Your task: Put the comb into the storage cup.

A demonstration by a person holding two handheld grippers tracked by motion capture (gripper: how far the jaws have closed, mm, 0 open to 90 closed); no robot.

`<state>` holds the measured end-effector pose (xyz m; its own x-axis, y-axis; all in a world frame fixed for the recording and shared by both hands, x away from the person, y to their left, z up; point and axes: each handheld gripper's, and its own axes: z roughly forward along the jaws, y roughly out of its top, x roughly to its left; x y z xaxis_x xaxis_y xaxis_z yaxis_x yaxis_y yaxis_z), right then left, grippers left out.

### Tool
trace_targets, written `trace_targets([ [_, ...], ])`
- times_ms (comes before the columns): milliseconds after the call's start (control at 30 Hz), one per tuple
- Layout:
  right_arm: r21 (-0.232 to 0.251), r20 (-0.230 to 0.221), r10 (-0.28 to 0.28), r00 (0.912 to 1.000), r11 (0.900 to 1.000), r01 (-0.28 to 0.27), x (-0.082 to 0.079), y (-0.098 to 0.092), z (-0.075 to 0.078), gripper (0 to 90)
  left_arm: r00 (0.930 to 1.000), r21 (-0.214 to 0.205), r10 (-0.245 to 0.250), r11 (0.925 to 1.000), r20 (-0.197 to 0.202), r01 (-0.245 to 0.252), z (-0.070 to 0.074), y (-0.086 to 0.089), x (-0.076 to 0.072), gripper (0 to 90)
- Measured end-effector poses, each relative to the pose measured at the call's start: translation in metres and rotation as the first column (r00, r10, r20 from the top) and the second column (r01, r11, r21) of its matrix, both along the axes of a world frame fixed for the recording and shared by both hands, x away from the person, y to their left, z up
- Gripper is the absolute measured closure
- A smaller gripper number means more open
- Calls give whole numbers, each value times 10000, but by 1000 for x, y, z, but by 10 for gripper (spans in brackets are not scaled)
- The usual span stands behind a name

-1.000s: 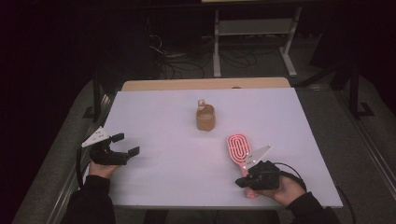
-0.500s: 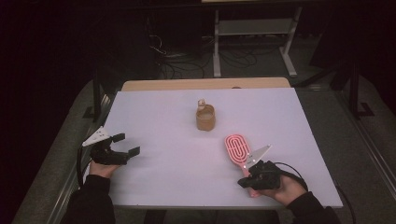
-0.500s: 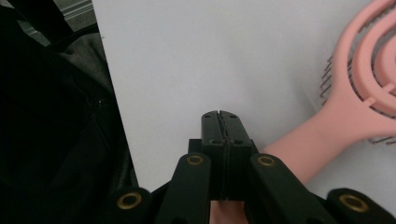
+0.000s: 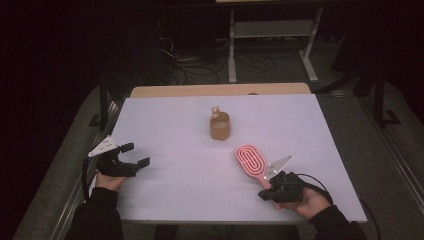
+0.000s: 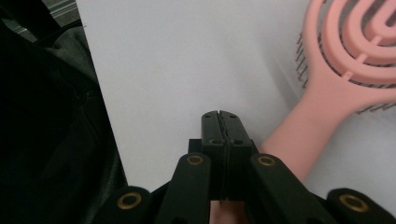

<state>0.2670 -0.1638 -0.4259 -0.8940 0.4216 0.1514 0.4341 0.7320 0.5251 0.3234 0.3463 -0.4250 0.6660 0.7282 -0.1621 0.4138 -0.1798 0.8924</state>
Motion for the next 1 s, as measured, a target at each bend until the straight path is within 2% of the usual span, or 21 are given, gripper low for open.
trace_targets([
  [1000,-254,-36,-728,9973,9970,727,5,-20,1,881,10000,-7,-18,10000,16,18,0,0,0,0],
])
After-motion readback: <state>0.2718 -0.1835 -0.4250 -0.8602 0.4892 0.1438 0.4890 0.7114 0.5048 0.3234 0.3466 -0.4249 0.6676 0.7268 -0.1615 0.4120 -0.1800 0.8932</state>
